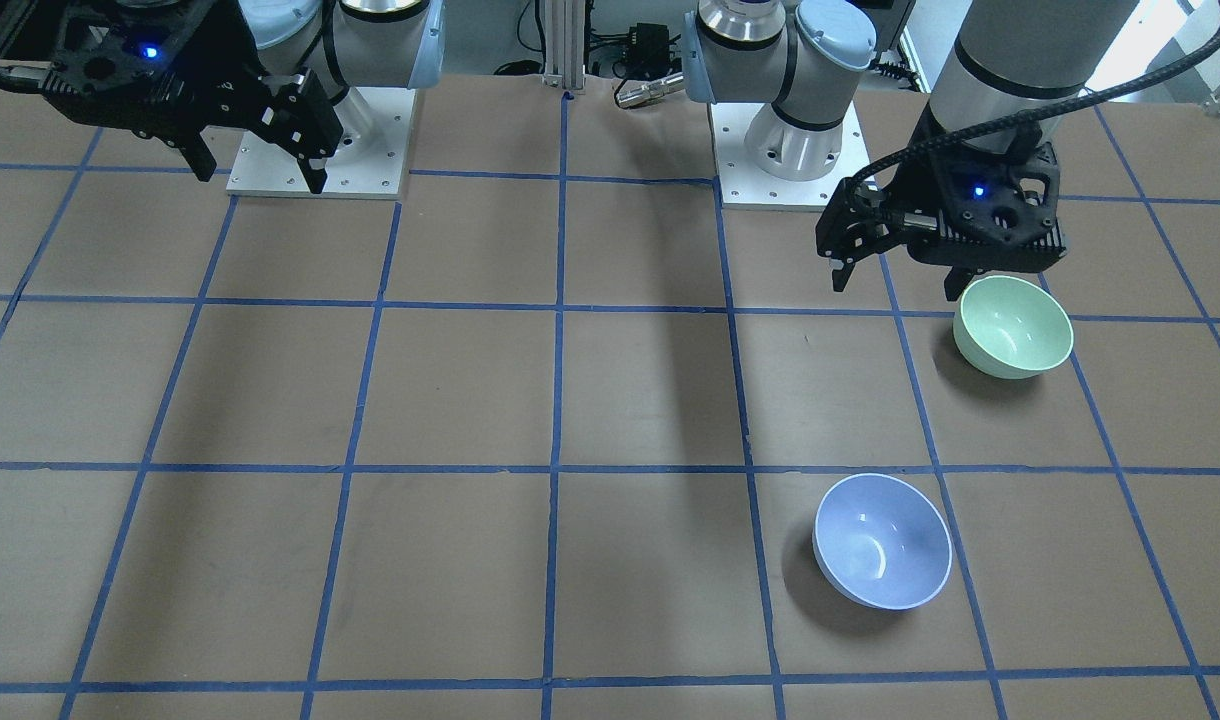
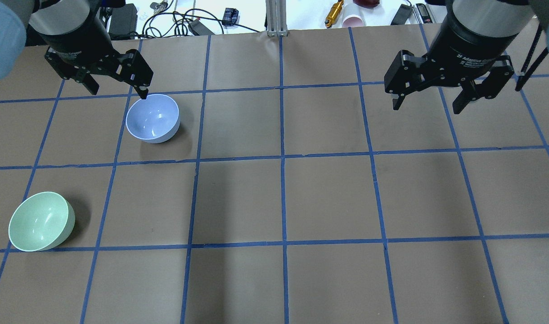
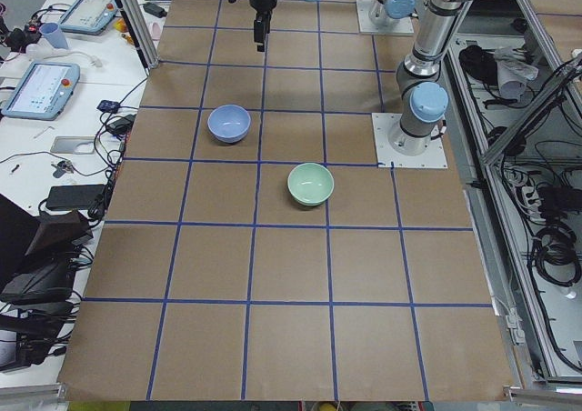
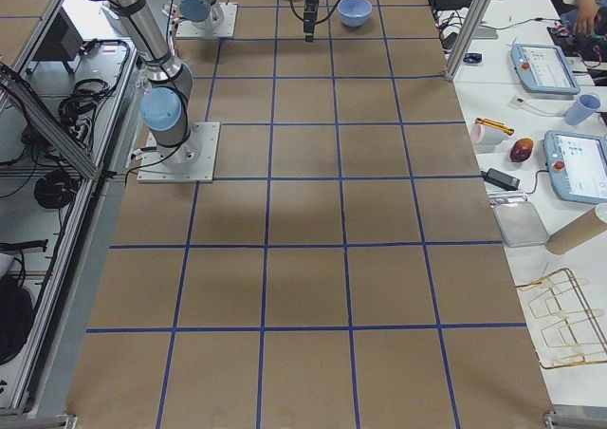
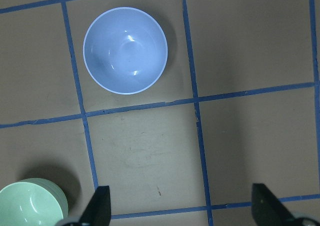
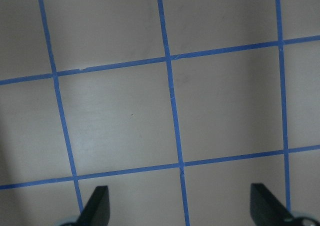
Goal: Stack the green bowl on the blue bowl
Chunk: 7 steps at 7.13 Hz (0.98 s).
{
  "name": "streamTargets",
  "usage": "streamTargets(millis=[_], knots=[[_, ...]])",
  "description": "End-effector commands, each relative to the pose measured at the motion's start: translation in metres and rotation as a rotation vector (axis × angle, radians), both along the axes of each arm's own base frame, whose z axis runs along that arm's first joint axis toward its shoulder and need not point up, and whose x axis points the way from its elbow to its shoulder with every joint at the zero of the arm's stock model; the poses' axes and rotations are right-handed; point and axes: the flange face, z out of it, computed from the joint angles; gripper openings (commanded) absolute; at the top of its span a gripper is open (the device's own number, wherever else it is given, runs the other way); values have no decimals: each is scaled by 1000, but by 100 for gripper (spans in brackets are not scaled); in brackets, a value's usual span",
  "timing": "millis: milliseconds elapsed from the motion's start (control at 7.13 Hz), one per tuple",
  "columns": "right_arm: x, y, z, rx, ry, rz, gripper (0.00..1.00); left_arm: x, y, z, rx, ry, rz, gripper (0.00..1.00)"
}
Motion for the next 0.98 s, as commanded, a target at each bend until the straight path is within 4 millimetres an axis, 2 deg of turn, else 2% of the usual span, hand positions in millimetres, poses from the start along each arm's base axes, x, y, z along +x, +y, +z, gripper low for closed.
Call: streamTargets(millis=[0,140,280,561,841], knots=[[0,0,0,-1,0,0,100,1,0,-2,4,-1,0,100],[0,0,1,-2,0,0,100,9,0,-2,12,-1,8,100],[0,0,0,-1,0,0,100,25,-3,-3,17,-1,35,100],[0,0,0,1,0,0,100,101,-7,-13,46,9,63,100],[0,0,0,1,0,0,100,162,1,-38,95,21,28,100]])
